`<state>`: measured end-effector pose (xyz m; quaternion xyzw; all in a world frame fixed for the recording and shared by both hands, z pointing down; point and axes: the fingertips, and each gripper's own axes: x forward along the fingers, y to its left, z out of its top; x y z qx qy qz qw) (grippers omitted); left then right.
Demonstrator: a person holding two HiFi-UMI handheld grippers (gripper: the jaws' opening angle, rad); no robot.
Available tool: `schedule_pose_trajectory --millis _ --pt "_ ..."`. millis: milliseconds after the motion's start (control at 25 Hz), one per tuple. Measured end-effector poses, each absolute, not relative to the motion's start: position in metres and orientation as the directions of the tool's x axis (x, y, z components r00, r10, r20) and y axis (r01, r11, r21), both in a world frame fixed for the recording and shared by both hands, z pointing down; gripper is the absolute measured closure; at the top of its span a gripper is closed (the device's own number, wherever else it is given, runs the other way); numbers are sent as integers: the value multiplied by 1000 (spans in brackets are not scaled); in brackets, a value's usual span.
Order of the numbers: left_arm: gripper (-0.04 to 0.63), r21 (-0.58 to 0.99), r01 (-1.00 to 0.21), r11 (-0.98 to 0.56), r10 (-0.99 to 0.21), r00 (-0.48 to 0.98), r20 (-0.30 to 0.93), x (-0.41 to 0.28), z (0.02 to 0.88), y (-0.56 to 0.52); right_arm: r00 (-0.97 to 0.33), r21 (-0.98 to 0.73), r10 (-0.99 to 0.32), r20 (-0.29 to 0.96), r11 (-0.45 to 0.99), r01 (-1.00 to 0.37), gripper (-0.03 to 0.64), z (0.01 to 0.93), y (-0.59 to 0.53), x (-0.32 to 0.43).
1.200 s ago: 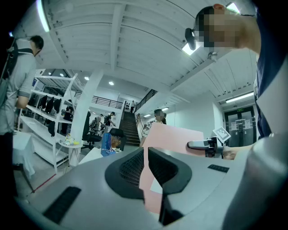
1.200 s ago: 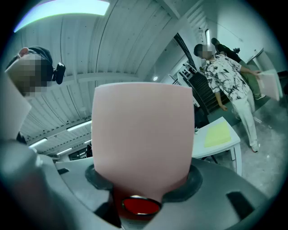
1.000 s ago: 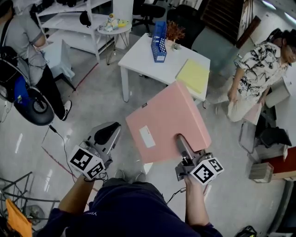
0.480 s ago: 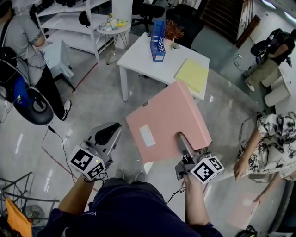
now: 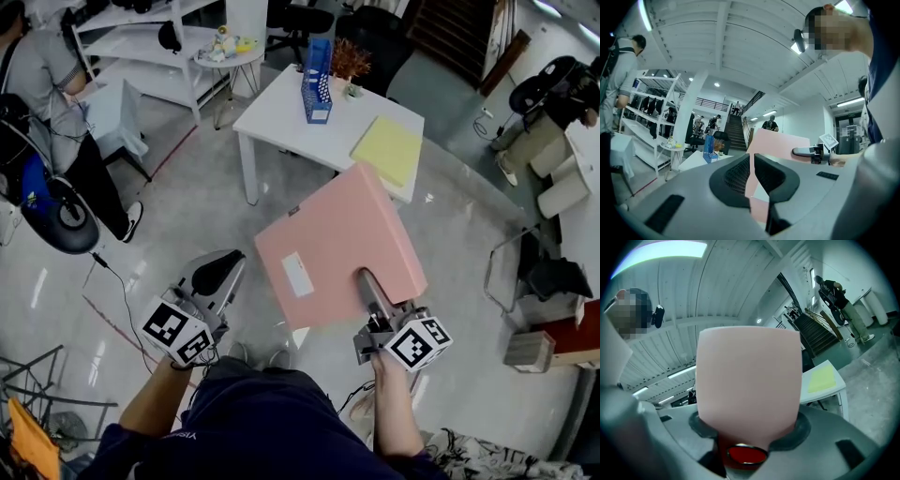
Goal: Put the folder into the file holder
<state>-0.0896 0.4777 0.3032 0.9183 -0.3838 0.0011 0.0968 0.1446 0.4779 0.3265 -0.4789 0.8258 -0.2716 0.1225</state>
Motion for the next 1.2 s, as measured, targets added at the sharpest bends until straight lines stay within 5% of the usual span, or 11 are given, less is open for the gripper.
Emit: schedule_pose_trajectory --millis 1200 --pt "543 192 -704 -684 -701 707 94 -43 324 411 -514 -591 -854 75 377 -713 353 351 415 194"
